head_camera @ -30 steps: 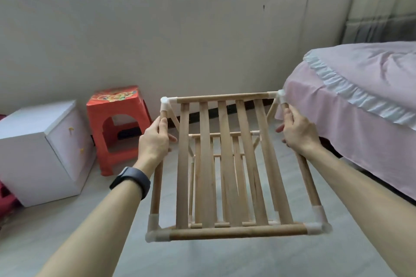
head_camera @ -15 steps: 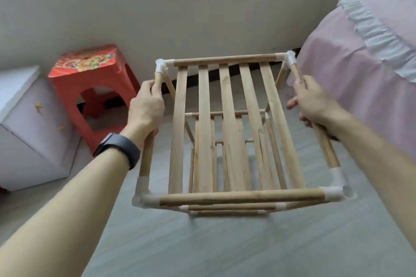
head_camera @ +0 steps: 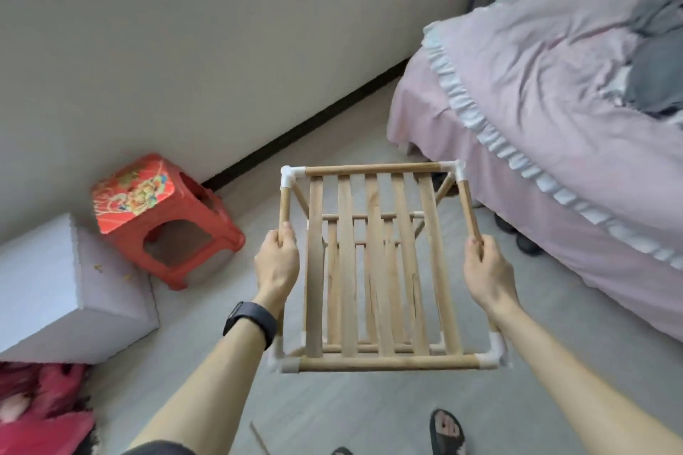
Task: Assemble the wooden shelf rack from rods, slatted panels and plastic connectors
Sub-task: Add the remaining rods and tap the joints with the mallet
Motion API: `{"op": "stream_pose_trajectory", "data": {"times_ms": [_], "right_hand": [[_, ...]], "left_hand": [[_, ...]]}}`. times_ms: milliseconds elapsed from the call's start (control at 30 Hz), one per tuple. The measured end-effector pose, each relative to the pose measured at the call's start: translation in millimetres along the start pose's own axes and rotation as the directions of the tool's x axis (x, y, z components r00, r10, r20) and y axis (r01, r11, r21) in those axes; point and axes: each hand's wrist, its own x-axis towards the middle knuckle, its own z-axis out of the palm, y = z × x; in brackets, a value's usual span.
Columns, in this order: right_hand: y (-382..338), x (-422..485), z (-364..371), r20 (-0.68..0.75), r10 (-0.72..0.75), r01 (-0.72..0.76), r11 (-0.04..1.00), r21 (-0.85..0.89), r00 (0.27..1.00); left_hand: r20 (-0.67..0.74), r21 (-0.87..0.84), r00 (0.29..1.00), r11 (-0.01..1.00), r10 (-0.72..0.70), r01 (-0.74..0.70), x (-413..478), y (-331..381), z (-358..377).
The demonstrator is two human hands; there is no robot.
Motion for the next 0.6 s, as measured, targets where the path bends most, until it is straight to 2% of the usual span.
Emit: {"op": "stream_pose_trajectory", "data": {"times_ms": [133, 267, 433, 600], "right_hand": [[-4.6, -60.3, -99.8, -0.168, 0.077, -0.076, 0.997, 0.011, 0.983], [23.2, -115.6, -188.7, -0.344, 0.181, -0.176, 0.983, 0.047, 0.921], [91.0, -185.4, -285.3, -0.532, 0.336, -0.291, 0.942, 0.17, 0.777], [172.9, -242.7, -375.2, -0.621, 0.507, -0.387, 0.861, 0.33, 0.598]], "left_hand": [[0.15, 0.005, 0.984, 0.995, 0.098, -0.1, -59.8, 77.4, 0.2], [0.348, -0.037, 0.913, 0.976, 0.214, -0.215, -121.7, 139.1, 35.6], [0.555, -0.058, 0.761, 0.928, 0.336, -0.368, -213.6, 196.5, 120.1], [0.705, -0.077, 0.578, 0.854, 0.411, -0.514, -327.4, 248.7, 229.3]]}}
